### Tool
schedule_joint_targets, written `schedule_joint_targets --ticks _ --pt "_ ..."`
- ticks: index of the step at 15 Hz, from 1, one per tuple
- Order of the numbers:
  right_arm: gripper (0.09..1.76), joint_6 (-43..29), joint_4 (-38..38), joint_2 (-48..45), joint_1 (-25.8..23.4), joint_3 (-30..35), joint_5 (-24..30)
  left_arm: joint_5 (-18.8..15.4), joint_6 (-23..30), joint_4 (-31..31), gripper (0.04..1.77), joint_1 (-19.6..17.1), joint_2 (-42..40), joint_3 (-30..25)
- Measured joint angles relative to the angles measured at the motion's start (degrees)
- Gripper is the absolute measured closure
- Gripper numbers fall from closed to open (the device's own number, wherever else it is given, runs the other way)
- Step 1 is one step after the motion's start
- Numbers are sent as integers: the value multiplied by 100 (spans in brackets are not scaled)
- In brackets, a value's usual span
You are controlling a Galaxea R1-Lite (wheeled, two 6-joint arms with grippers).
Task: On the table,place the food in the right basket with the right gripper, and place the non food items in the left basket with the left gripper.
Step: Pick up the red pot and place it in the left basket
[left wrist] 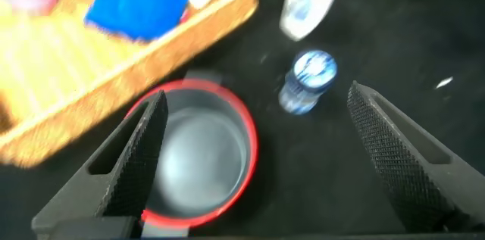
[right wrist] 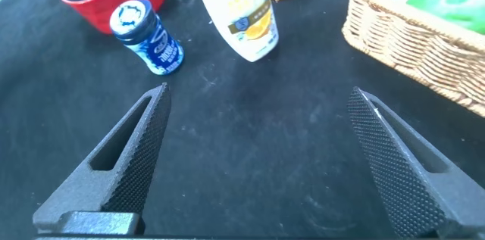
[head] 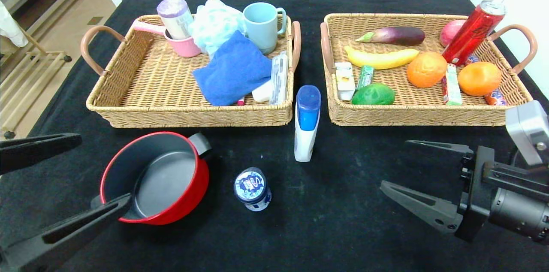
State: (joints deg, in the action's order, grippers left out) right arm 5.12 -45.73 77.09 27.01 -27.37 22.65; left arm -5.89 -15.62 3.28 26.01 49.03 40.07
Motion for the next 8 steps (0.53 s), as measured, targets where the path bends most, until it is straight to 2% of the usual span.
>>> schedule_joint_targets --ticks 5,8 --pt "15 -6 -16 -130 -233 -38 48 819 169 -1634 9 -383 595 951" --pt "15 -6 -16 -247 -263 -52 50 1095 283 -2392 9 -722 953 1492"
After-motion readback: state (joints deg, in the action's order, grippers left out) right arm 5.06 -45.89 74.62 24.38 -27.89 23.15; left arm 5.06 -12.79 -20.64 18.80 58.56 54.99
